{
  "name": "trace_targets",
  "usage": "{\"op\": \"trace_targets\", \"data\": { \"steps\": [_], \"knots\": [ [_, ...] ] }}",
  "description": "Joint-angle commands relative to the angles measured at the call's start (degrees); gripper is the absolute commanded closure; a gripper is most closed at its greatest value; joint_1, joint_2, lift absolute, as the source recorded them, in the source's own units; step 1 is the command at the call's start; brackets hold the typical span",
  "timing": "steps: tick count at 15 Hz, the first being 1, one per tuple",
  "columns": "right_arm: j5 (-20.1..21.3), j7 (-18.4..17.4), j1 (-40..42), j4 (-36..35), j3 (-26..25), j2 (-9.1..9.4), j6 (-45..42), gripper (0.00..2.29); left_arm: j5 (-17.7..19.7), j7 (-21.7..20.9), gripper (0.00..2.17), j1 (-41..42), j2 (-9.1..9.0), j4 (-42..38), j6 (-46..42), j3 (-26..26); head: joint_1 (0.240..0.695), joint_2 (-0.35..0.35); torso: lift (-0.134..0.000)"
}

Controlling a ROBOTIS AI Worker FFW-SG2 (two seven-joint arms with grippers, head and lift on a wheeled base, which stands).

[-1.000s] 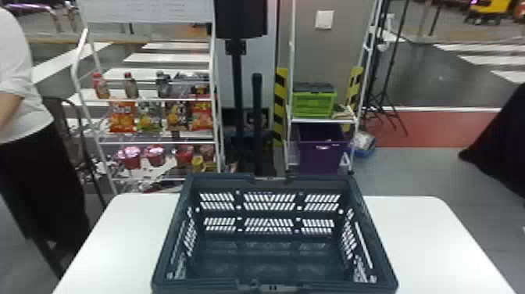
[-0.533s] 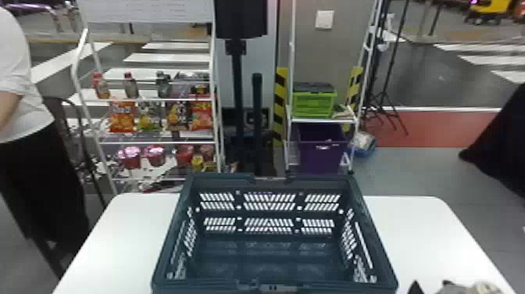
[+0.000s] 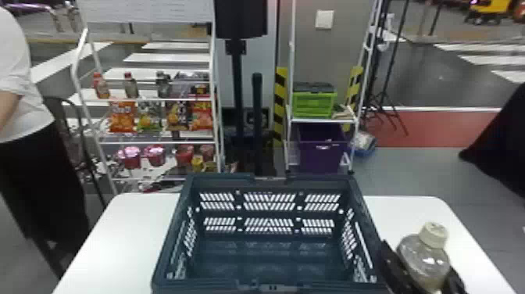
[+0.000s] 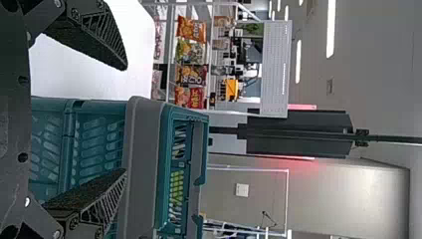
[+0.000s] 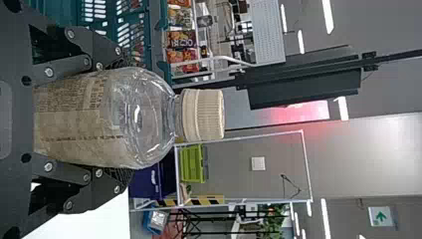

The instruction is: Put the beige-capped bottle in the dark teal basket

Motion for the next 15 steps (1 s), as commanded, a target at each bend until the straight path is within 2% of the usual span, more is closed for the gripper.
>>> {"op": "trace_targets", "data": {
  "steps": [1,4,7,10,15],
  "knots": [
    [0.26,-0.96,-5.26,-0.38,1.44,-0.18,7.93,2.29,0.27,0.0,0.16,-0.01,0.0,-0.15,0.44,0.15,0.499,0.0,0.0],
    [0.61,-3.51,-12.55,-0.47,3.64,-0.89,19.88,2.29,0.45,0.0,0.16,-0.09,0.09,0.03,0.62,0.24,0.499,0.0,0.0],
    [1.14,-6.32,-20.55,1.55,7.86,-1.85,30.78,2.29,0.62,0.0,0.16,-0.01,0.09,0.29,0.44,0.24,0.499,0.0,0.0],
    [1.84,-8.6,-27.85,4.72,11.9,-1.68,42.03,2.29,0.8,0.0,0.16,-0.01,0.09,0.82,0.27,0.33,0.499,0.0,0.0],
    [1.93,-10.27,-37.95,13.42,17.18,-0.36,49.59,2.29,0.89,0.0,0.16,0.26,0.09,1.7,-1.14,0.42,0.499,0.0,0.0]
  ]
}}
